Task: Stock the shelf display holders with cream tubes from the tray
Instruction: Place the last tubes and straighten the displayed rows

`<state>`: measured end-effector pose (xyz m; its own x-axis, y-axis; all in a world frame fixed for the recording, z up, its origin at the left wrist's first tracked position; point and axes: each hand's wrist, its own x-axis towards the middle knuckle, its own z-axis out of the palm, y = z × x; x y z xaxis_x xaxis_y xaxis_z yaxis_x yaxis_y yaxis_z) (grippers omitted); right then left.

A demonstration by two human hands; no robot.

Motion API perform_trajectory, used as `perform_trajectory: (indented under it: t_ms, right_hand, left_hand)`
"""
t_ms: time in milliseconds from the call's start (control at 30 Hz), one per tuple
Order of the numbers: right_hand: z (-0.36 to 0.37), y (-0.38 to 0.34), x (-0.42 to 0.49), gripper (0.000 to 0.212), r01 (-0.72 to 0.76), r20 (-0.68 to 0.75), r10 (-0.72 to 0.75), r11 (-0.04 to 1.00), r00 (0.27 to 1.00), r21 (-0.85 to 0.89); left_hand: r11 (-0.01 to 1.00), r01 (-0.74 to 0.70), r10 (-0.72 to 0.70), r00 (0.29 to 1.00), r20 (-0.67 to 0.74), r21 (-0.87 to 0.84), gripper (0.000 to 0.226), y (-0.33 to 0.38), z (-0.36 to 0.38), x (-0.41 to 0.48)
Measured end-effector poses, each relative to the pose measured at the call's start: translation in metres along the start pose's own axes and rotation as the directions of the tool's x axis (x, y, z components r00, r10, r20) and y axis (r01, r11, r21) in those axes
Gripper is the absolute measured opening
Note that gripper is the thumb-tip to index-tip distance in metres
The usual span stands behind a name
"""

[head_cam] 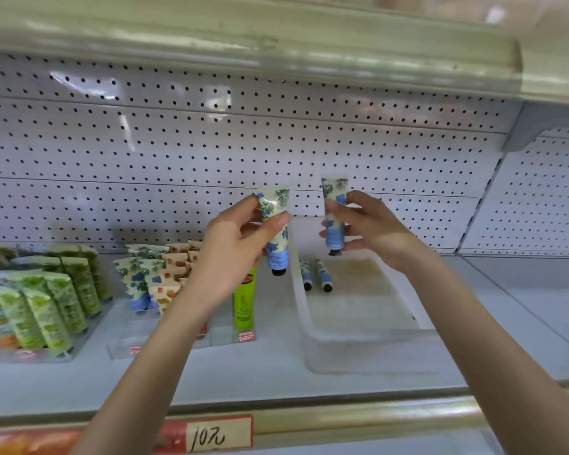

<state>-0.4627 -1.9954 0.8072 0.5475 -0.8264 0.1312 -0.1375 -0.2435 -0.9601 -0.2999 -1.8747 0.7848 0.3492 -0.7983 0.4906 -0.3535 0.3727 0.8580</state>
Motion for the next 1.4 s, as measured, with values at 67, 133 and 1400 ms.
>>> perform_trajectory:
  t_ms: [67,133,1400]
  right_hand:
    - [0.014,-0.001,-0.015,0.017,0.055,0.026,-0.055,0.998,0.998,-0.011]
    - [0.026,-0.001,-0.026,0.023,0.091,0.056,-0.089,0.995,0.994,-0.045]
    - [0.281,-0.036,-0.035,0.022,0.297,0.122,-0.273,0.915,0.954,-0.274]
  left_hand:
    - [1.000,0.004,-0.004,1.000,-0.001,0.014,0.011,0.000,-0.011,-0.008]
    - [0.999,0.008,-0.008,1.000,-0.011,0.037,0.015,0.001,-0.023,-0.017]
    - [0.983,0.044,-0.030,0.996,-0.080,0.179,0.032,-0.013,-0.278,-0.110]
